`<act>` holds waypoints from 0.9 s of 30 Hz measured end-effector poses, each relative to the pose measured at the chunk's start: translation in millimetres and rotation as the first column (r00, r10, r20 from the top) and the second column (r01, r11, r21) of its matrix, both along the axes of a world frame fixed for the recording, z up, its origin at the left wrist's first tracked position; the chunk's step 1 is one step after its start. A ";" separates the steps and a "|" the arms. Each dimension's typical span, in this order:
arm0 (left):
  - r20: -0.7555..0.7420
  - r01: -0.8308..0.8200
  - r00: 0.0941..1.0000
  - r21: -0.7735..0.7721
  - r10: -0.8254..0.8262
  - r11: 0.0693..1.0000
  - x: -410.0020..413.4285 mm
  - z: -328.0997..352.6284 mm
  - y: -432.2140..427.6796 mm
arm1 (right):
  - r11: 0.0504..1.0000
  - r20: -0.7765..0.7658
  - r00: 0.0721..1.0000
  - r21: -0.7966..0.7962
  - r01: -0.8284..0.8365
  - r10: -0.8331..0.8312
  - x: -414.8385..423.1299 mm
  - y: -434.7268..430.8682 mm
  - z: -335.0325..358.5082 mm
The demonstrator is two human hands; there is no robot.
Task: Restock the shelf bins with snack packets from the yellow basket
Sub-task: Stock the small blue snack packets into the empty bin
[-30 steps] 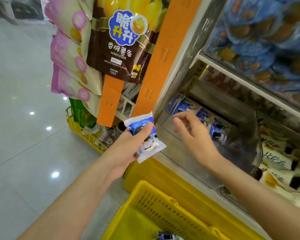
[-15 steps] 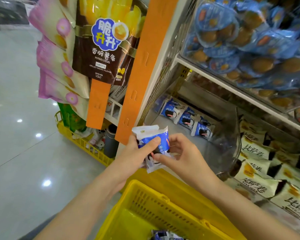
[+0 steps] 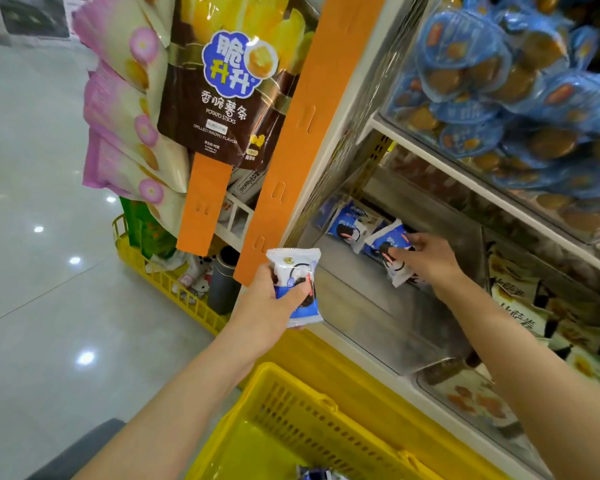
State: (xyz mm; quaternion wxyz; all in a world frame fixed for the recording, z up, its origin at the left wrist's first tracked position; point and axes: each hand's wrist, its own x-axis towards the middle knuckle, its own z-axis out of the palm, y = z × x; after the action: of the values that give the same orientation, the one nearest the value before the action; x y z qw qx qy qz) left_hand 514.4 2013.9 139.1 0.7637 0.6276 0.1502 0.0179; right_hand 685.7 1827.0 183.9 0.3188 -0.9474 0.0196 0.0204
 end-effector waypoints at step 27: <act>-0.045 0.088 0.995 -0.006 -0.088 0.996 6.2 1.1 9.9 | 0.980 0.232 0.955 -0.109 -0.165 0.186 -2.3 29.5 -30.0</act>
State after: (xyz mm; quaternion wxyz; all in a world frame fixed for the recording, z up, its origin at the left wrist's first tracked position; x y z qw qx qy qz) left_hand 520.5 2023.7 140.2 0.7616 0.6322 0.1396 -0.0303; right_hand 683.3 1856.5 153.9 0.2736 -0.9539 -0.1027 -0.0676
